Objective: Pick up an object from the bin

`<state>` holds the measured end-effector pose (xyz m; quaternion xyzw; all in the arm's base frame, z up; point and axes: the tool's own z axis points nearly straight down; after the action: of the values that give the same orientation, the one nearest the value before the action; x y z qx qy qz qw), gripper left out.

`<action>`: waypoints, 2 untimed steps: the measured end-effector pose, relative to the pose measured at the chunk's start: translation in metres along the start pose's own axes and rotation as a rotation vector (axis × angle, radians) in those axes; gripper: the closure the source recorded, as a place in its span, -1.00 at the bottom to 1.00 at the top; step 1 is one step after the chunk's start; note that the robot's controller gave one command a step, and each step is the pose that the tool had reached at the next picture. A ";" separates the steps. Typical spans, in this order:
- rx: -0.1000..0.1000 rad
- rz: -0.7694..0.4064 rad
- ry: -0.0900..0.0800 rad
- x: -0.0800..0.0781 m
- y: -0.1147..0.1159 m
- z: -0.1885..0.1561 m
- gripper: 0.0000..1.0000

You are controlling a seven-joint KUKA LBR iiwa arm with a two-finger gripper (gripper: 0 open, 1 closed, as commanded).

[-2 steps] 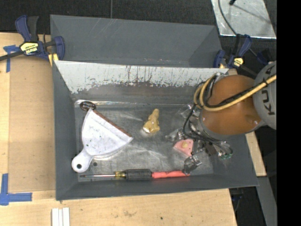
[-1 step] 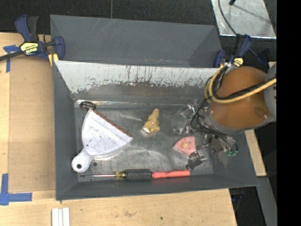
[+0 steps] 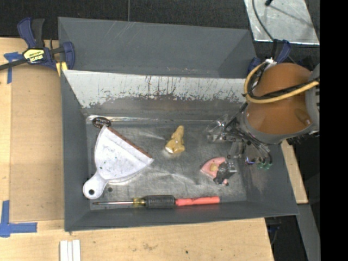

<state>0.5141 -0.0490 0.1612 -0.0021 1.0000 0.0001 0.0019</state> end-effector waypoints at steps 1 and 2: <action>0.003 -0.145 -0.010 -0.002 -0.020 0.037 -1.00; -0.001 -0.478 -0.006 -0.002 -0.070 0.087 1.00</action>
Offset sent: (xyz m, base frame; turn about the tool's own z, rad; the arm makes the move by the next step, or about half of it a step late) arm -0.0009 -0.0711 -0.0912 -0.4798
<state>0.5168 -0.1185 0.0740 -0.2386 0.9711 0.0002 0.0050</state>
